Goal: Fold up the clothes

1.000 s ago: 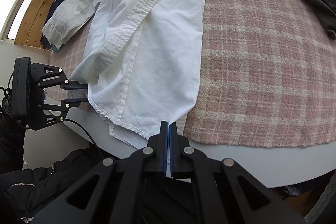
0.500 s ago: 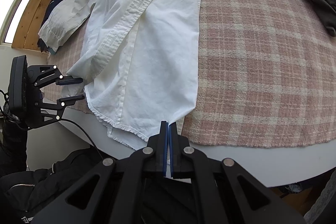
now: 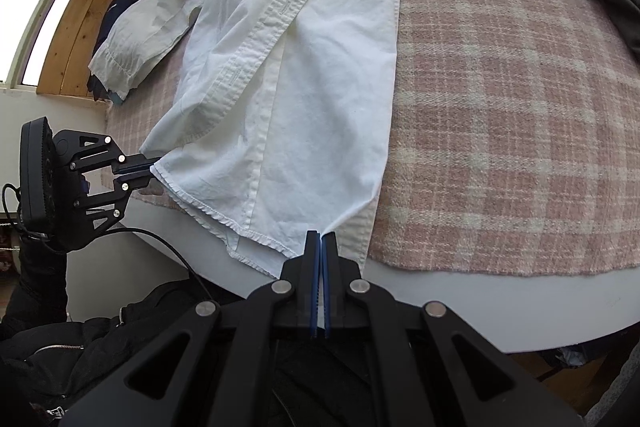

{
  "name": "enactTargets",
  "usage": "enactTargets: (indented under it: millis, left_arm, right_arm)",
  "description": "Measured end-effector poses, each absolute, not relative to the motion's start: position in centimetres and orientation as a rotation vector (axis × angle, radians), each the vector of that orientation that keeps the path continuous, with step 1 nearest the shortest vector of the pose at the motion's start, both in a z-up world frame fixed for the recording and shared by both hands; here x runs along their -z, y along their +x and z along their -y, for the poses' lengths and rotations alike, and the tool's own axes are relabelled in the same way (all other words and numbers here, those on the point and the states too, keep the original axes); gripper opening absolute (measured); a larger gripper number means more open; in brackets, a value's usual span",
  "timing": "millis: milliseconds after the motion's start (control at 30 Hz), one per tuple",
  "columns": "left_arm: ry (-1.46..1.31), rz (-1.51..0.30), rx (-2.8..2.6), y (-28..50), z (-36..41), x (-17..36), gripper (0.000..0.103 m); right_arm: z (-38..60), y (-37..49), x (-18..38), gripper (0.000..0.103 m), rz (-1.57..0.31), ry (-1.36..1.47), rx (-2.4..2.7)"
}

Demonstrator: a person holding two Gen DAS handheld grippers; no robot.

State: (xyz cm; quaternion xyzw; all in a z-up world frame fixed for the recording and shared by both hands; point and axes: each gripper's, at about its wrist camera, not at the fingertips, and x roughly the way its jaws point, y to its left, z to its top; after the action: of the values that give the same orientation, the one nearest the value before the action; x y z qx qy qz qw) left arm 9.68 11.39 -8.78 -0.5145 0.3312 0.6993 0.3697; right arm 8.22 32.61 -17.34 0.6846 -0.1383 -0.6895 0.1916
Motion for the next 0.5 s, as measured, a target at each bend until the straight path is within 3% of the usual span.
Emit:
enactTargets:
  millis: [133,333,500]
  left_arm:
    - [-1.331,-0.830,-1.854,11.2,-7.7,7.5,0.003]
    - [-1.408,-0.799,-1.812,11.1,-5.4,11.5,0.003]
    - [-1.391,-0.764,-1.830,11.6,-5.0,11.4,0.003]
  right_arm:
    - [-33.2,8.8,17.3,0.001,0.404,1.922,1.943]
    - [-32.4,9.7,21.1,0.001,0.452,2.012,1.842]
    - [-31.8,10.0,21.1,0.001,0.341,2.024,1.871]
